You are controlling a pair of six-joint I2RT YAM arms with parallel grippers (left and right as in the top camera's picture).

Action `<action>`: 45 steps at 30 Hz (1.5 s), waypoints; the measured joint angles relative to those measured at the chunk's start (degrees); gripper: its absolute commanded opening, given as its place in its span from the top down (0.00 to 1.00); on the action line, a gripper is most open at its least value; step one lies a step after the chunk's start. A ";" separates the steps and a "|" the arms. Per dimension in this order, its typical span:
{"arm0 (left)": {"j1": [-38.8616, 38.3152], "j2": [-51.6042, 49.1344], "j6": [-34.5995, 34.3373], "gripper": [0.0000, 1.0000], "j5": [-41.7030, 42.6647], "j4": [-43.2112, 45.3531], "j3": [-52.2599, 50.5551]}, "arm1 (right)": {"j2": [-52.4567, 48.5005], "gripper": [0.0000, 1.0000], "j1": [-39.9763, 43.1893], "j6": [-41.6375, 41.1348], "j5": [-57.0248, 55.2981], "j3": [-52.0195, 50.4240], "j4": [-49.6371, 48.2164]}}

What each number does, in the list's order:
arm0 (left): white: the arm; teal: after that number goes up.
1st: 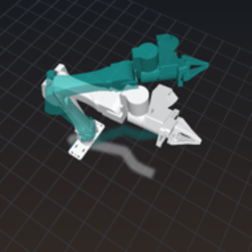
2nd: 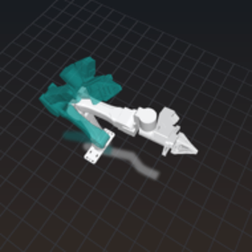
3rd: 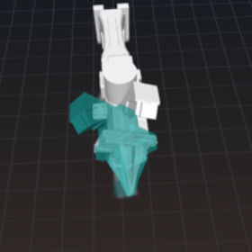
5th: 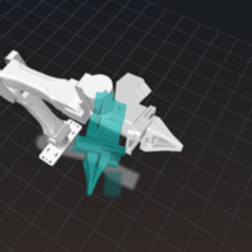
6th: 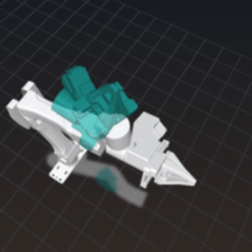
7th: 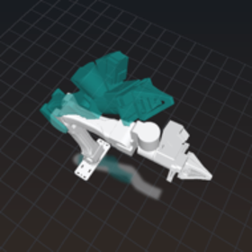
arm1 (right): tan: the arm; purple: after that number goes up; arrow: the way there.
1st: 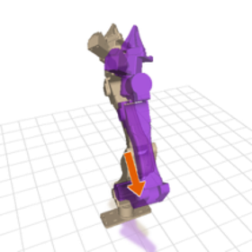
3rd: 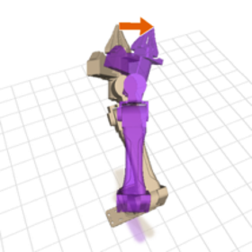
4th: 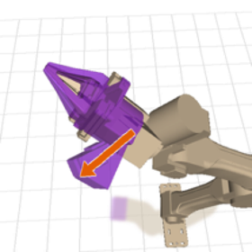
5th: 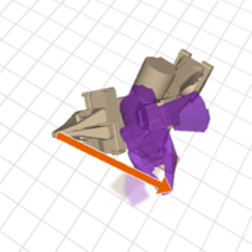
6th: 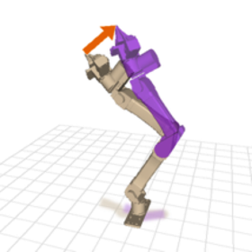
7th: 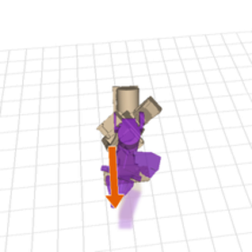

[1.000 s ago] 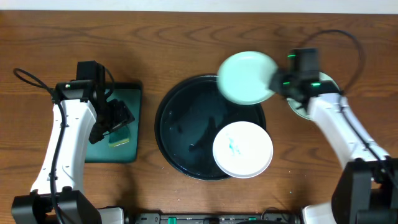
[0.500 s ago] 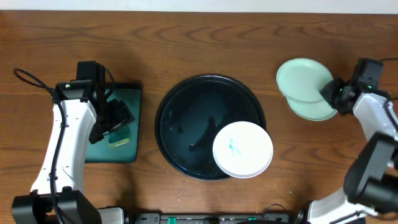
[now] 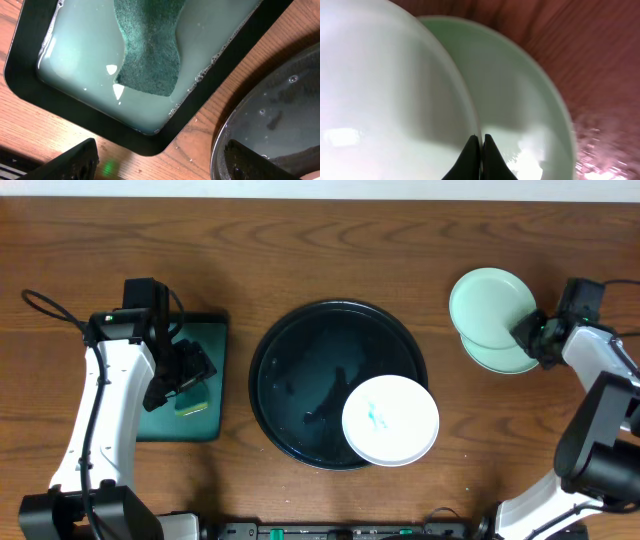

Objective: Clean dirty plates on tray and stack at the side
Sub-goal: 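Carry the plate right and lower it onto the first green plate, then move the right gripper to the white plate's rim and grasp it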

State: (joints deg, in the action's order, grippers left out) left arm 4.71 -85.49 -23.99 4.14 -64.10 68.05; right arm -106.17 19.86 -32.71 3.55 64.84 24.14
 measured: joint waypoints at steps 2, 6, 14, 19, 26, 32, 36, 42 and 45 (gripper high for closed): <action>0.00 0.00 0.00 0.18 0.00 0.00 0.00 | 1.77 0.98 0.00 0.00 -1.57 0.00 0.87; 0.00 0.00 0.00 0.18 0.00 0.00 0.00 | 4.17 0.98 0.00 0.00 -4.42 0.02 2.91; 0.00 0.00 -0.02 0.18 0.00 -0.02 0.00 | 4.33 0.99 0.09 -2.64 -8.68 0.04 8.07; -0.02 0.00 0.00 0.18 0.00 0.00 0.00 | 4.33 0.98 0.87 -4.68 -10.19 0.04 10.49; -0.02 0.00 0.00 0.18 0.00 0.00 0.00 | 4.33 0.80 1.95 -6.36 -10.95 0.04 11.19; -0.02 0.00 0.00 0.18 0.00 0.00 0.00 | 4.33 0.57 1.95 -4.26 -8.00 0.04 8.33; 0.00 0.00 0.00 0.18 0.00 0.00 0.00 | 4.33 0.63 1.95 -2.80 -4.83 0.04 7.89; -0.02 0.00 0.00 0.18 0.02 0.04 0.00 | 6.10 0.55 1.18 0.37 -0.07 0.04 7.50; 0.00 0.00 0.00 0.18 0.02 0.04 0.00 | 10.47 0.52 -1.14 5.40 3.87 0.04 6.69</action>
State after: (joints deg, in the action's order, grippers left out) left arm 4.71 -85.49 -23.99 4.16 -64.05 68.05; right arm -95.70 18.72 -27.31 7.42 64.88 30.83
